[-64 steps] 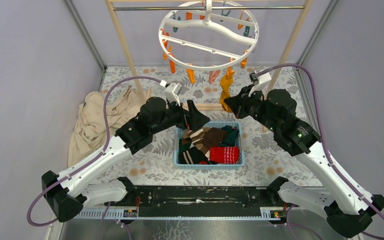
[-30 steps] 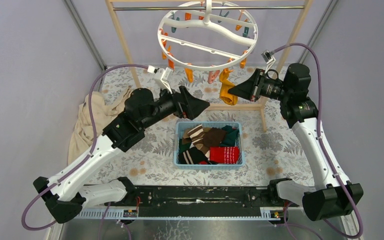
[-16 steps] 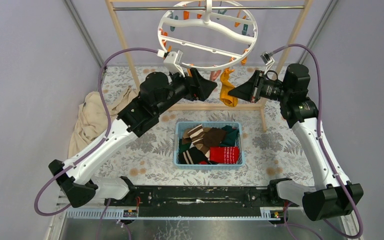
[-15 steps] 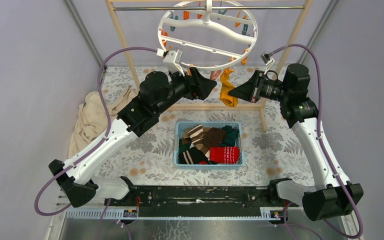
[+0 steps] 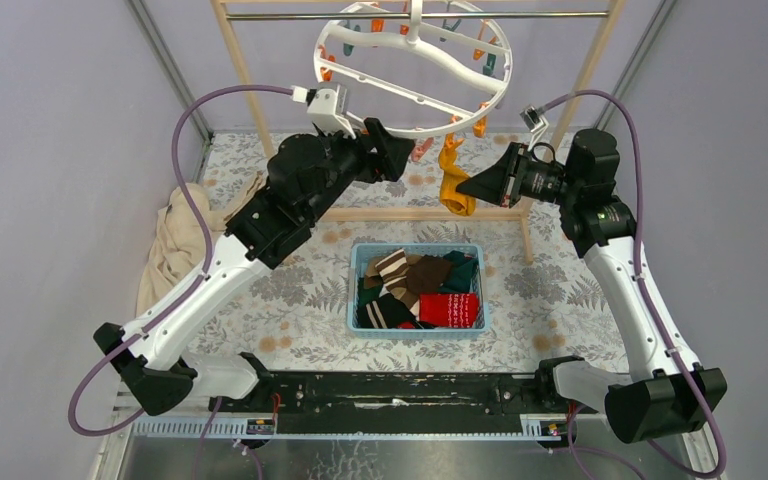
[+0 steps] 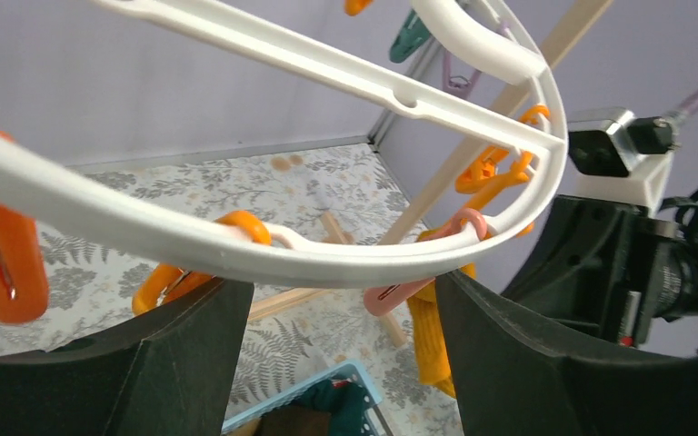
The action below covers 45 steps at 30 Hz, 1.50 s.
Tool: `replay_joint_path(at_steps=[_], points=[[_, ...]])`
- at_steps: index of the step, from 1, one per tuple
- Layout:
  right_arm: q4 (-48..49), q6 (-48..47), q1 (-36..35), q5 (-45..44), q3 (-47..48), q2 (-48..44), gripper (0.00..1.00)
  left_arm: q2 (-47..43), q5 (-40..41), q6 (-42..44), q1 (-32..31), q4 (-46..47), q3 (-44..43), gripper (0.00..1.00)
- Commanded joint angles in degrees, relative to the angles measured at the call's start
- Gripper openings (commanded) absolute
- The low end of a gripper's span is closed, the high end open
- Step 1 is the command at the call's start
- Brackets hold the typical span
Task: Remove the socks clipped to the hanger
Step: Remove the sock from the hanger.
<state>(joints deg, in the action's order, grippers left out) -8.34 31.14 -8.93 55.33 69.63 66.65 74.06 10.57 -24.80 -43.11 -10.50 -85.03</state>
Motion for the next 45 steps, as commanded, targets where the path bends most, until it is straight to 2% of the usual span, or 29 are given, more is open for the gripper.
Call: replay_joint_path(at_steps=[1,13,22,38,45], points=[[0.74,0.07,0.14,2.24,0.42,-2.38,0.00,-0.54,2.91,2.18,2.08,0.58,-1.45,0.80],[5.18,4.07,0.12,5.31,0.24,-1.82,0.00,-1.22,1.48,2.98,6.99,0.23,-1.24,0.80],[13.34,9.23,-0.39,9.12,-0.07,2.01,0.00,-1.38,-0.88,3.15,10.76,-0.09,-1.59,0.81],[13.96,9.07,-6.81,6.36,3.78,7.37,0.00,-2.52,-2.32,3.59,12.88,-0.12,-0.60,0.84],[14.09,9.12,-8.42,5.20,4.70,8.80,0.00,-1.53,-4.88,2.65,16.44,-0.31,-0.35,0.85]])
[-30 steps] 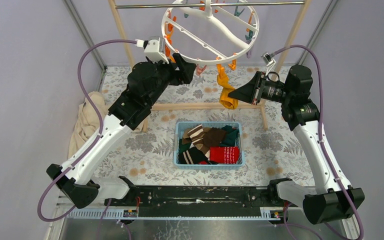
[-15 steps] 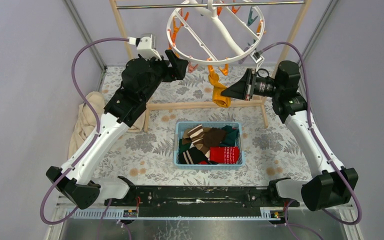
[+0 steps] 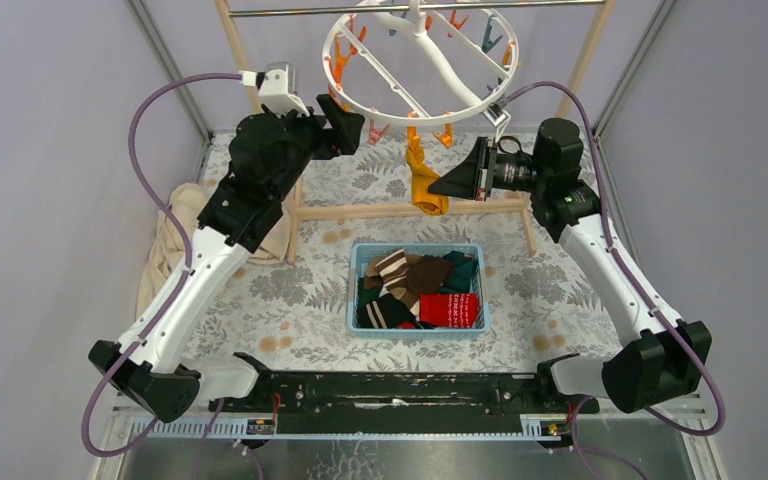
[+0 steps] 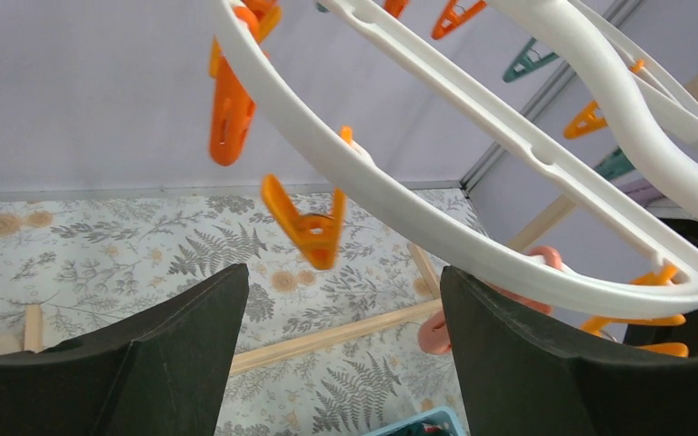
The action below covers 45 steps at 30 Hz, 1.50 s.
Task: Remove the socks clipped to the hanger
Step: Remove the sock from the hanger.
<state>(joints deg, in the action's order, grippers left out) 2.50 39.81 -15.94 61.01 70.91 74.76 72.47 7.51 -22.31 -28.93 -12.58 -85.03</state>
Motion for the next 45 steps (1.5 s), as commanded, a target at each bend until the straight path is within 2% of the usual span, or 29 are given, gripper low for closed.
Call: replay_joint_path(at_steps=[1,12,20,26,35,37,45], points=[[3.29,0.47,-1.71,-0.77,3.62,0.96,0.00,0.15,-2.29,0.04,2.69,1.77,-0.29,0.85],[3.02,0.59,-4.09,-2.78,3.94,1.38,0.00,-0.83,-6.47,-1.21,4.96,1.59,0.50,0.86],[-1.08,-2.50,-4.60,-9.79,2.21,-1.67,0.00,-3.08,-8.70,-2.53,4.93,0.85,1.82,0.86],[-1.30,-2.74,-4.75,-11.18,1.73,-1.99,0.00,-5.16,-9.87,-4.06,5.00,0.34,3.01,0.86],[-1.23,-2.73,-4.78,-11.25,1.37,-2.16,0.00,-9.78,-14.65,-6.95,4.93,0.71,6.50,0.93],[-1.23,-2.72,-4.74,-11.35,1.24,-2.24,0.00,-10.89,-15.16,-7.76,4.93,0.65,7.18,0.98],[-0.49,-2.15,-4.82,-11.38,0.50,-2.46,0.00,-13.20,-18.91,-10.35,4.93,0.91,9.28,0.99]])
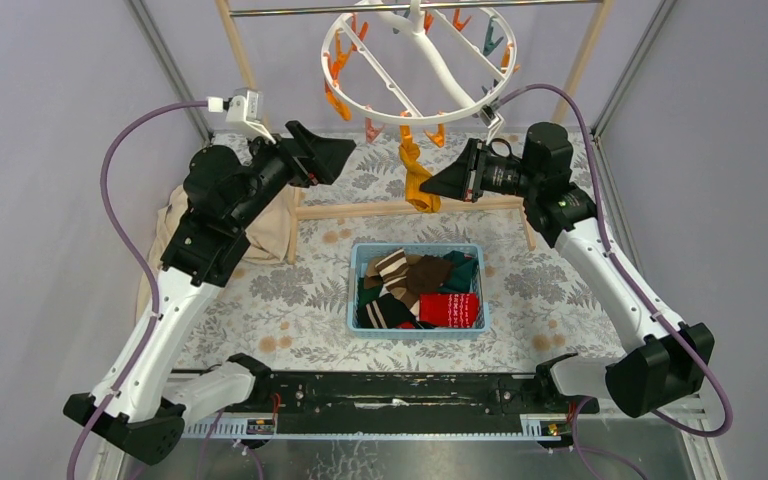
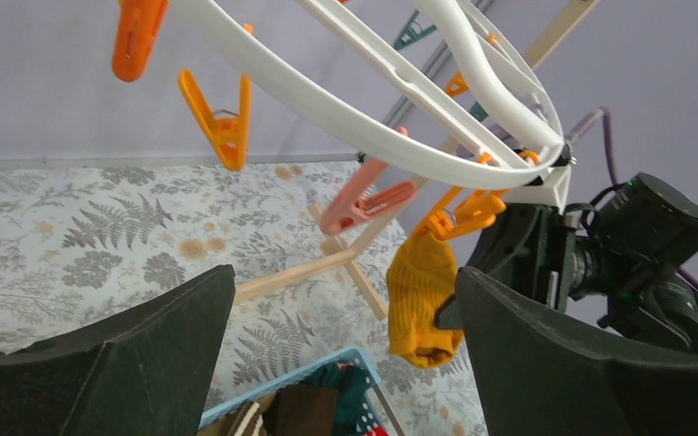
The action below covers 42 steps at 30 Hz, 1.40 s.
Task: Remove the socks clipped to the hanger
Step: Remove the sock from the hanger.
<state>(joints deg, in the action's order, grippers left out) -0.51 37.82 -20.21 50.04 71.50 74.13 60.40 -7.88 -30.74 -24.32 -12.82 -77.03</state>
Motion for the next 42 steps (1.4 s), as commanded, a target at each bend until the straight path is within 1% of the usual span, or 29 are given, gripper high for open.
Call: replay_joint_path(at_steps=[1,10,34,42], points=[[2.64,-0.08,-0.54,-0.39,-0.18,-1.87,0.00,-1.35,-4.11,-2.21,0.32,1.35,1.57,0.99],[3.14,0.57,-0.63,-0.47,-0.49,-1.95,0.00,-3.08,-10.45,-4.57,0.29,4.23,3.64,0.99],[3.33,1.02,-1.08,-0.87,-0.65,-2.10,0.00,-3.23,-12.65,-5.45,0.15,5.94,5.01,0.99],[3.59,1.29,-1.21,-1.09,-0.83,-1.97,0.00,-1.21,-16.59,-9.60,-0.13,11.55,5.39,0.99]])
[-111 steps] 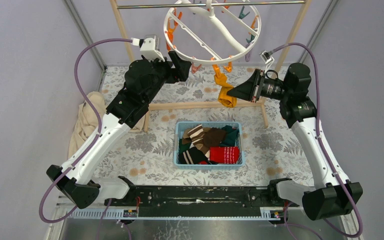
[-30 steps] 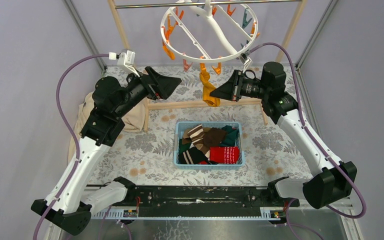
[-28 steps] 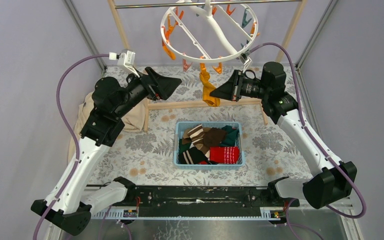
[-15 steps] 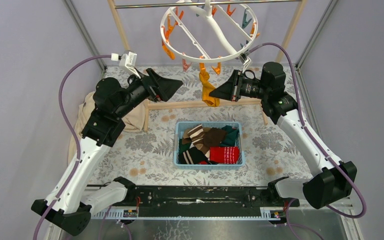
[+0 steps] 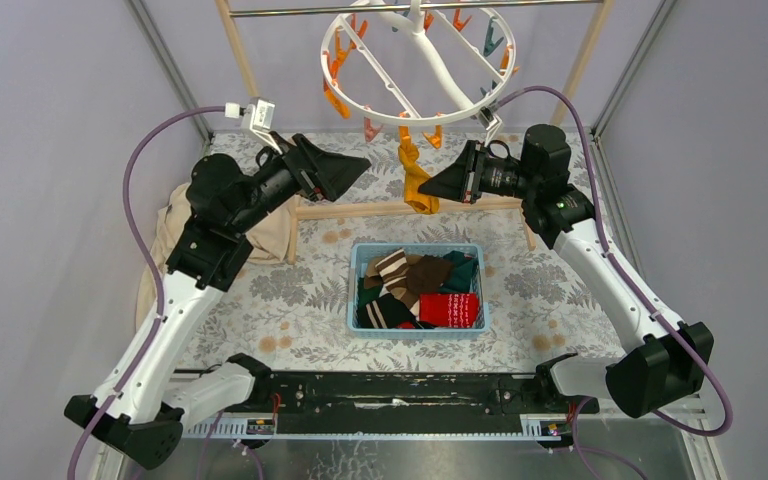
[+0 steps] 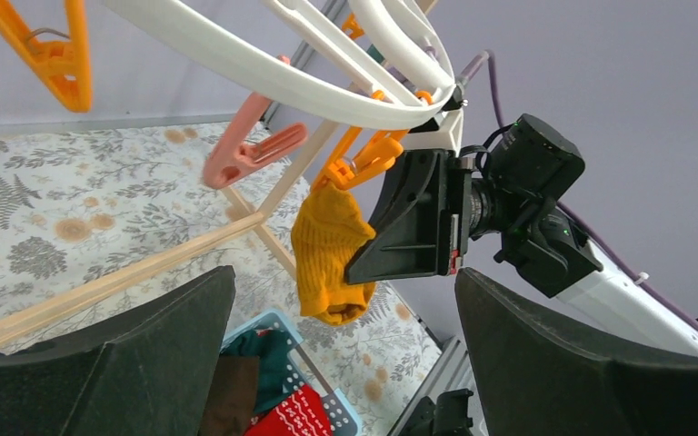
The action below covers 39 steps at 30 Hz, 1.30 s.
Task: Remove the socks clipped to the hanger
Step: Remove the sock from the hanger.
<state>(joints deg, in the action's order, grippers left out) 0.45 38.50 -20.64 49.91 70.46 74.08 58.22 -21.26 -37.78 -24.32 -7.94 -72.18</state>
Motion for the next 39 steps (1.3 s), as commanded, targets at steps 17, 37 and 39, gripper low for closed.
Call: replay_joint_path(at_steps=[17,37,39], points=[[2.21,0.46,-0.87,-1.04,0.20,-2.25,0.00,7.52,5.46,5.36,-11.12,11.01,-0.77,0.96],[1.12,-0.09,-0.89,-0.79,0.36,-2.45,0.00,11.48,11.67,22.93,-14.53,15.61,-0.11,0.96],[1.06,-0.16,-0.85,-0.79,0.38,-2.46,0.00,11.85,10.89,23.92,-14.45,16.58,-0.13,0.96]])
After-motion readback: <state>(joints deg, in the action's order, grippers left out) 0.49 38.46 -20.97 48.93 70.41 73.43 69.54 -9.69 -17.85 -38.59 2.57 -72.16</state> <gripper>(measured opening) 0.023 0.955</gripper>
